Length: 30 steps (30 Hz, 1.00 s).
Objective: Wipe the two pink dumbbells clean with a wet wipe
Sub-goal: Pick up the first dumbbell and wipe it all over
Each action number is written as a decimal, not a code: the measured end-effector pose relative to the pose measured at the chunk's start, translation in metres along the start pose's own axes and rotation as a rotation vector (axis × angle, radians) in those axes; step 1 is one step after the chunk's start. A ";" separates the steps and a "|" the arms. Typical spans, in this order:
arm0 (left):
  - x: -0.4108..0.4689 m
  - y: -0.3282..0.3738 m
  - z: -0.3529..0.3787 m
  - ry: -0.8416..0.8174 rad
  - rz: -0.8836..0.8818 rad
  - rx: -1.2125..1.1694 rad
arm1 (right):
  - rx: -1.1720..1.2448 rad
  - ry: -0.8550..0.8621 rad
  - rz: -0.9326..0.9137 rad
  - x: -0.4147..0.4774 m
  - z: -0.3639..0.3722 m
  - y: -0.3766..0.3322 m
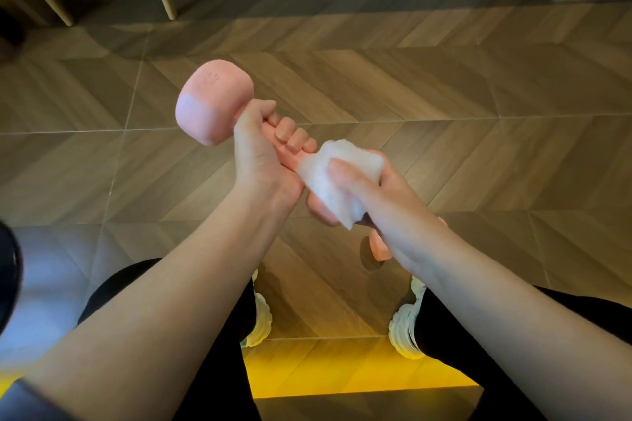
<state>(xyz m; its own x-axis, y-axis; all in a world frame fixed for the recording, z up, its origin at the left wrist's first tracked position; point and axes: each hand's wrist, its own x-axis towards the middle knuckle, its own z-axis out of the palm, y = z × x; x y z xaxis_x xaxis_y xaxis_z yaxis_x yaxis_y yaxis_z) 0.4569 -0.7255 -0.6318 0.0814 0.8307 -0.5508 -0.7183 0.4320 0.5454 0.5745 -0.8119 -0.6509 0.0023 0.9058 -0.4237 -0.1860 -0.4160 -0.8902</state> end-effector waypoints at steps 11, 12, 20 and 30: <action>0.008 0.002 -0.005 0.118 -0.045 -0.077 | -0.012 -0.058 0.001 0.002 -0.009 0.001; 0.008 0.002 -0.005 0.129 -0.059 -0.078 | -0.033 -0.022 -0.026 0.003 -0.008 0.001; 0.009 0.008 0.001 0.058 -0.006 -0.020 | 0.160 -0.095 0.139 0.001 -0.004 0.001; 0.004 0.003 -0.001 0.014 0.006 0.053 | 0.075 -0.030 0.144 0.002 0.004 0.005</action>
<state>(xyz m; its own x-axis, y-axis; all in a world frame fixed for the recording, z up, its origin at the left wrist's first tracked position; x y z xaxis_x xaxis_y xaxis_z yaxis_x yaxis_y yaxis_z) 0.4546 -0.7210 -0.6329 0.0672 0.8286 -0.5558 -0.6812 0.4451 0.5812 0.5695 -0.8115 -0.6555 -0.0587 0.8398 -0.5397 -0.2550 -0.5353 -0.8052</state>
